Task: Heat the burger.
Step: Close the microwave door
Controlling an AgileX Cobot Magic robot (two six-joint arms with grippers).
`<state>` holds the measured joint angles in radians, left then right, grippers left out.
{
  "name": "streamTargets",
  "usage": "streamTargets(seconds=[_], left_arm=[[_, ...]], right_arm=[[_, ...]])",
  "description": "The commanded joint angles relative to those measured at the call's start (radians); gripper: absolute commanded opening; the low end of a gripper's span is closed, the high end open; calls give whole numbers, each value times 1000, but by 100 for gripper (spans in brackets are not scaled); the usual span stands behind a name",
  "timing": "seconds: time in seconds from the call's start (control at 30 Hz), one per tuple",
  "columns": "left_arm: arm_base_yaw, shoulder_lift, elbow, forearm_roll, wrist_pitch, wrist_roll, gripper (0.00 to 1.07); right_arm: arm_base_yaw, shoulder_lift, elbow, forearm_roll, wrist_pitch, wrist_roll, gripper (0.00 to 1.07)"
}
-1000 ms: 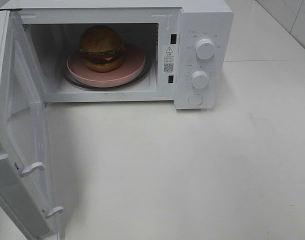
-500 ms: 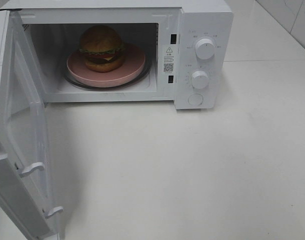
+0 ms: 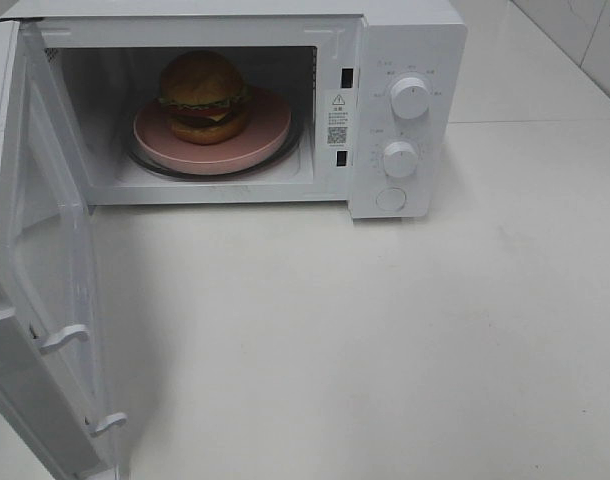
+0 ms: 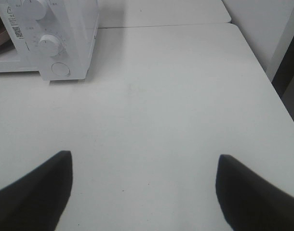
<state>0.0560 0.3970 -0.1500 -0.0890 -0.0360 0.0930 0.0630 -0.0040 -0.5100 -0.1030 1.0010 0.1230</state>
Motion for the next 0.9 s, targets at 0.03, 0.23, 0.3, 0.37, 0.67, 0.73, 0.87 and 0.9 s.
streamTargets(seconds=[0.03,0.23,0.3,0.37,0.67,0.73,0.87,0.9], left_arm=[[-7,55,1,-8,-61,-8,0],[-7,231,1,-7,-186,-32,0],[-7,283,1,7,-222,-46,0],[-7,361,1,60,-279,-93,0],[-7,554,1,482,-539,-402,0],[-7,606,1,557,-608,-437,0],[-7,703,1,635,-660,-457,0],[-7,703,1,635,-660,-457,0]], right_arm=[[-6,-24,0,3,-6,-11,76],[-6,-24,0,3,-6,-11,76],[-6,-24,0,3,-6,-11,76],[-6,-24,0,3,-6,-11,76],[-6,-24,0,3,-6,-11,76],[-6,-24,0,3,-6,-11,76],[-6,-24,0,3,-6,-11,76],[-6,-24,0,3,-6,-11,76]])
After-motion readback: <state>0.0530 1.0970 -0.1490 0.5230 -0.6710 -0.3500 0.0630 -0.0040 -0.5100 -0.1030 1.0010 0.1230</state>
